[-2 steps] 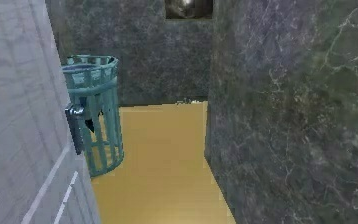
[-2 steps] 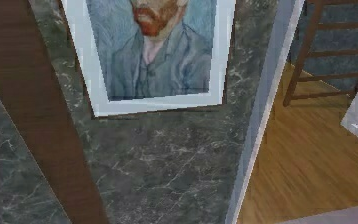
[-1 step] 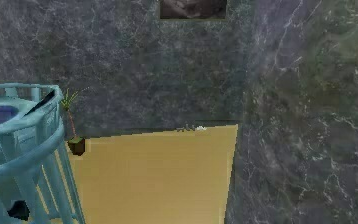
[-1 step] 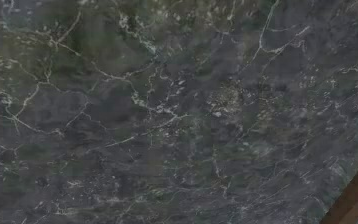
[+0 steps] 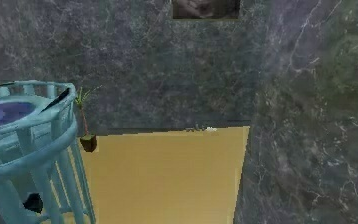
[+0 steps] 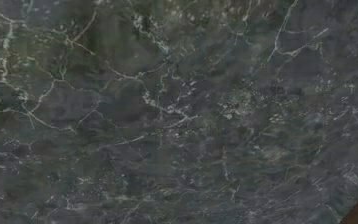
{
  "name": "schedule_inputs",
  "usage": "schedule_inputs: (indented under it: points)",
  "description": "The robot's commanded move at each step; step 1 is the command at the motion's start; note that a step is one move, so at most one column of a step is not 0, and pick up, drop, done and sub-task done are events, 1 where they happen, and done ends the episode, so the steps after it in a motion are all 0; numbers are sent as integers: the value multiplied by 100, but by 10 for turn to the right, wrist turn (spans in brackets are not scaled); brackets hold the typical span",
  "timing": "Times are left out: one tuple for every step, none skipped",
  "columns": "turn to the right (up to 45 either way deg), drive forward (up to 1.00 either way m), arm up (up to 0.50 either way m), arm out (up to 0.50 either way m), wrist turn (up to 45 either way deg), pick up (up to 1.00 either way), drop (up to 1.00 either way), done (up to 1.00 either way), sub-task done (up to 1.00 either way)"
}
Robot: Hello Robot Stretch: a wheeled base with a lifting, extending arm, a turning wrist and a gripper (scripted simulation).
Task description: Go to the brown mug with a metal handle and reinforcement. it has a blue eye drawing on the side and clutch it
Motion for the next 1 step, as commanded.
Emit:
schedule_inputs:
  points:
    - [0, 95, 0, 0, 0, 0, 0, 0, 0]
